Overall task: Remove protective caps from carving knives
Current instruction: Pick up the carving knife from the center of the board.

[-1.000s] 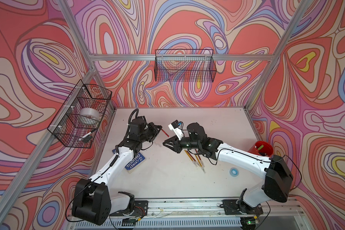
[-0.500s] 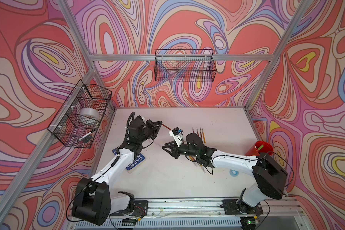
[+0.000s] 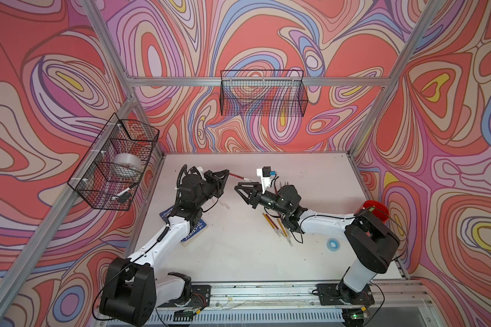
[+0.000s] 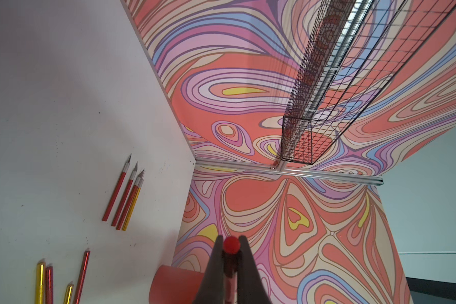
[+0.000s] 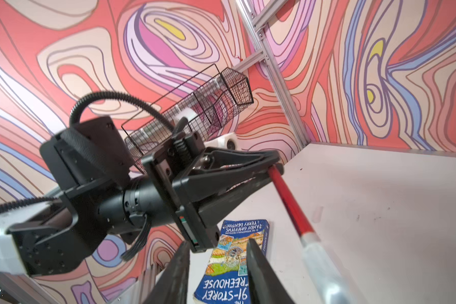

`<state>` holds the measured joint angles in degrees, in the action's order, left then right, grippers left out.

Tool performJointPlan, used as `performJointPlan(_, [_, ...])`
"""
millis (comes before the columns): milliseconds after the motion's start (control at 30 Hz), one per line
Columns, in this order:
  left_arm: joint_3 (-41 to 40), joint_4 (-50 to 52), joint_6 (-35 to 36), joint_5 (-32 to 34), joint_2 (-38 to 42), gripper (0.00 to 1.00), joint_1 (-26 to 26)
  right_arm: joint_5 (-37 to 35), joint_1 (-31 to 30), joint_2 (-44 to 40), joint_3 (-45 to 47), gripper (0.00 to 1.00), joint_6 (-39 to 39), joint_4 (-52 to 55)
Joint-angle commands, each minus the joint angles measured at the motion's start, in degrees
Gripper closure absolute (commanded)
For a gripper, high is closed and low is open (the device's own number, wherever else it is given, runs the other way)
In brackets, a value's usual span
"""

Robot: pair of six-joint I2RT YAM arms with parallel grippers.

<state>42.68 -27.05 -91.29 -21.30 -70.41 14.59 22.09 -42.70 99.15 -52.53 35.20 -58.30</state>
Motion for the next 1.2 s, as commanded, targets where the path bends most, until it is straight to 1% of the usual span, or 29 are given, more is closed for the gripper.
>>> performJointPlan(0, [-1.05, -7.82, -4.87, 0.9, 0.6, 1.0, -0.21, 2.19, 0.73, 1.73, -0.44, 0.63, 5.79, -7.67])
performJointPlan(233, [-0.93, -11.12, -6.77, 2.91, 0.85, 1.0, -0.24, 1.47, 0.61, 2.04, -0.98, 0.64, 5.14, -5.7])
performJointPlan(367, [-1.02, -12.66, -7.42, 4.15, 0.91, 1.0, -0.22, 0.81, 0.14, 4.36, -1.21, 0.66, 4.87, -4.25])
performJointPlan(533, [-1.27, -12.68, -7.41, 4.55, 1.87, 1.0, 0.06, -2.23, -0.09, 4.93, -2.97, 0.65, 3.72, -0.5])
performJointPlan(700, [-1.93, -12.24, -7.11, 5.21, 3.69, 1.0, 0.33, -5.97, -0.05, 5.0, -5.3, 0.62, 1.05, 1.31])
performJointPlan(933, [-2.14, -11.36, -6.8, 5.57, 4.93, 1.0, 0.41, -6.6, -0.06, 5.26, -10.37, 0.6, -1.79, 3.89])
performJointPlan(1167, [-2.5, -11.79, -7.14, 5.44, 4.33, 1.0, 0.39, -5.39, -0.17, 5.52, -13.68, 0.6, -3.33, 4.82])
